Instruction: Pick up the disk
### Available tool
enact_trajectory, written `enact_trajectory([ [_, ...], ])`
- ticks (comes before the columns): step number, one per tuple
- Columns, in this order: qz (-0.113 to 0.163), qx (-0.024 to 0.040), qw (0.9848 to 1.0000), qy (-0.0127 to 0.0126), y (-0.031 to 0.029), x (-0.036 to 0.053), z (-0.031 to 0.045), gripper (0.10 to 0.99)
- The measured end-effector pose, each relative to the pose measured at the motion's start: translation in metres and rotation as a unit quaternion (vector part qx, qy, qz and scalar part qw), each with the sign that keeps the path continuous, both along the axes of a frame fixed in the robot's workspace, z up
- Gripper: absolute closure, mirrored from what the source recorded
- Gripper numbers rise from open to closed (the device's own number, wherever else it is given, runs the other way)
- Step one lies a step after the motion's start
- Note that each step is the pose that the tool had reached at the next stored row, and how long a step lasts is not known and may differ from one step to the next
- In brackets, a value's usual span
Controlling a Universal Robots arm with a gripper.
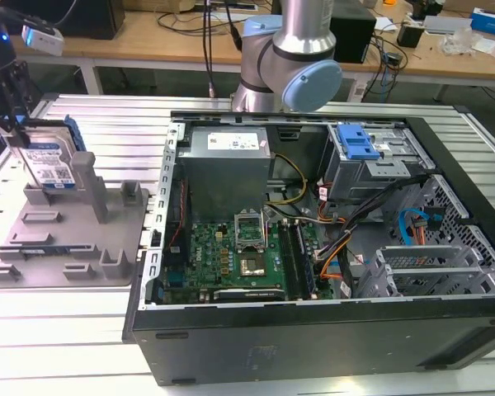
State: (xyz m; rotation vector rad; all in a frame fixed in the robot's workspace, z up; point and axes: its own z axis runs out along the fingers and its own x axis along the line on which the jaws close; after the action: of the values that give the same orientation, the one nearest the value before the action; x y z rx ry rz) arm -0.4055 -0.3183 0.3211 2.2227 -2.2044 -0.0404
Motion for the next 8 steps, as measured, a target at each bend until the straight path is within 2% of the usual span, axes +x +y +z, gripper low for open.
enact_trajectory([
  [1,0.000,0.0000,1.0000,0.0000,0.0000,0.0000,0.0028,0.718],
  [8,0.000,0.0002,1.0000,0.0000,-0.0005,0.0000,0.0461,0.718],
])
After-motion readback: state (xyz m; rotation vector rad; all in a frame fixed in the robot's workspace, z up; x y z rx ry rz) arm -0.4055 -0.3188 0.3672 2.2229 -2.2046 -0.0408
